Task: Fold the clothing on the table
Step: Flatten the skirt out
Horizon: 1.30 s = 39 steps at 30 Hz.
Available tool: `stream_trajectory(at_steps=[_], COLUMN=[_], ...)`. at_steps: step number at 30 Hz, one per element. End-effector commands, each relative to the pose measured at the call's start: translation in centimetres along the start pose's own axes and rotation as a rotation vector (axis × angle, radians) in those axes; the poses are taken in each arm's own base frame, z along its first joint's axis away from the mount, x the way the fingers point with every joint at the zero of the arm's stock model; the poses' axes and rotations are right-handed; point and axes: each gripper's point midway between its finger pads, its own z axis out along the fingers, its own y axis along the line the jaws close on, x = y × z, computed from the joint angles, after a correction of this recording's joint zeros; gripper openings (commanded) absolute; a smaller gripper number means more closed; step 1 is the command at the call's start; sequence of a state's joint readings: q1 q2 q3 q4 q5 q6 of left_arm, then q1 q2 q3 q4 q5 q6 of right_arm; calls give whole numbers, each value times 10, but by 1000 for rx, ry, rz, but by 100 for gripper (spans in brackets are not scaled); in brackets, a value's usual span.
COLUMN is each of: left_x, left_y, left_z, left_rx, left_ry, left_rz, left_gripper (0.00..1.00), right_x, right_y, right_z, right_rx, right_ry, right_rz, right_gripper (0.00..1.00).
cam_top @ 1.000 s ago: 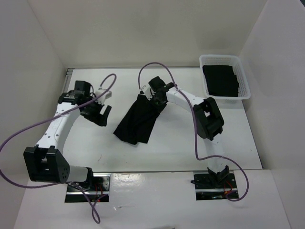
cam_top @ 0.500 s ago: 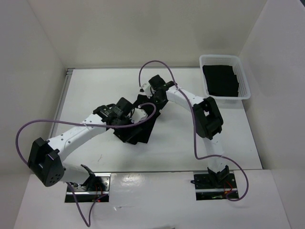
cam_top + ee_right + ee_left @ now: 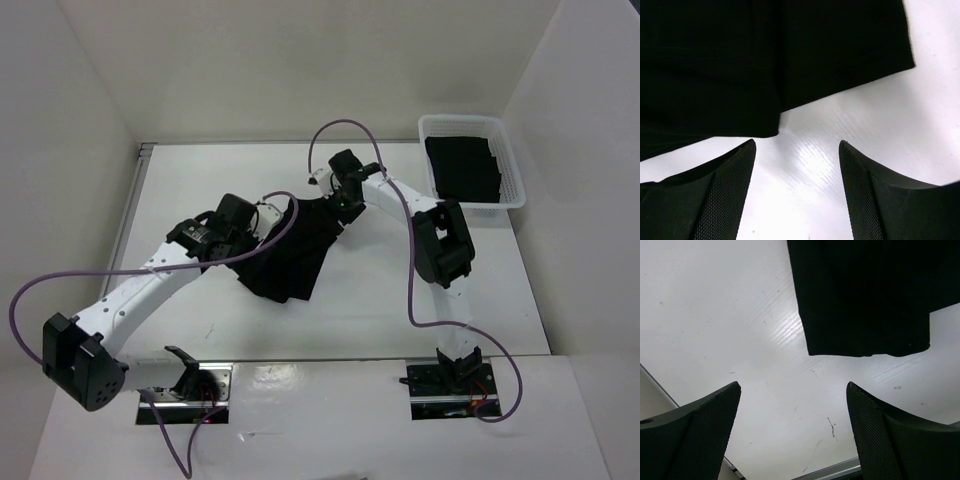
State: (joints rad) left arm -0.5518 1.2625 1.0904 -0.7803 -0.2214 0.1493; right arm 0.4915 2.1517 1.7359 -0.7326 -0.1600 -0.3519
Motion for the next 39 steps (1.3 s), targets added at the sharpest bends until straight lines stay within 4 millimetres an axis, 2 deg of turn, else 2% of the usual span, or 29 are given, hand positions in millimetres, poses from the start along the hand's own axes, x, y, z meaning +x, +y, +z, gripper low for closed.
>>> stream_trajectory(at_steps=[1, 4, 5, 7, 10, 18, 21, 22, 23, 25, 26, 27, 28, 31, 39], left_x=[-9, -7, -5, -2, -2, 2, 1, 1, 1, 2, 2, 2, 2, 4, 2], left_y=[20, 33, 31, 40, 40, 48, 46, 46, 46, 49, 49, 49, 49, 51, 46], left_z=[-14, -22, -22, -24, -26, -25, -25, -25, -25, -24, -24, -24, -24, -24, -22], left_rx=[-59, -88, -77, -96, -85, -87, -75, -75, -75, -80, -80, -80, -80, -85, -54], left_ry=[-56, -76, -70, -72, -82, -76, -80, -80, -80, -77, -77, -77, -77, -75, -75], left_rz=[-69, -118, -116, -142, -154, -190, -189, -189, -189, -197, -197, -197, -197, -204, -191], left_gripper=[92, 92, 92, 93, 93, 93, 93, 93, 93, 93, 93, 93, 93, 93, 93], right_x=[-14, -17, -19, -16, -18, -4, -3, 2, -3, 1, -3, -3, -3, -5, -34], right_y=[15, 24, 25, 32, 33, 41, 44, 47, 51, 53, 57, 57, 65, 65, 63], right_z=[-3, 3, 0, 9, 11, 34, 35, 39, 37, 40, 39, 39, 39, 39, 20], right_rx=[-78, -99, -107, -126, -137, -195, -217, -237, -237, -251, -253, -253, -271, -268, -246], right_ry=[-17, -13, -17, 0, -4, 43, 46, 62, 52, 65, 58, 58, 65, 58, -17], right_rz=[-3, -27, -27, -32, -41, -26, -31, -34, -45, -40, -52, -52, -60, -53, -21], right_gripper=[72, 72, 72, 72, 72, 69, 59, 45, 36, 15, 0, 0, 0, 0, 0])
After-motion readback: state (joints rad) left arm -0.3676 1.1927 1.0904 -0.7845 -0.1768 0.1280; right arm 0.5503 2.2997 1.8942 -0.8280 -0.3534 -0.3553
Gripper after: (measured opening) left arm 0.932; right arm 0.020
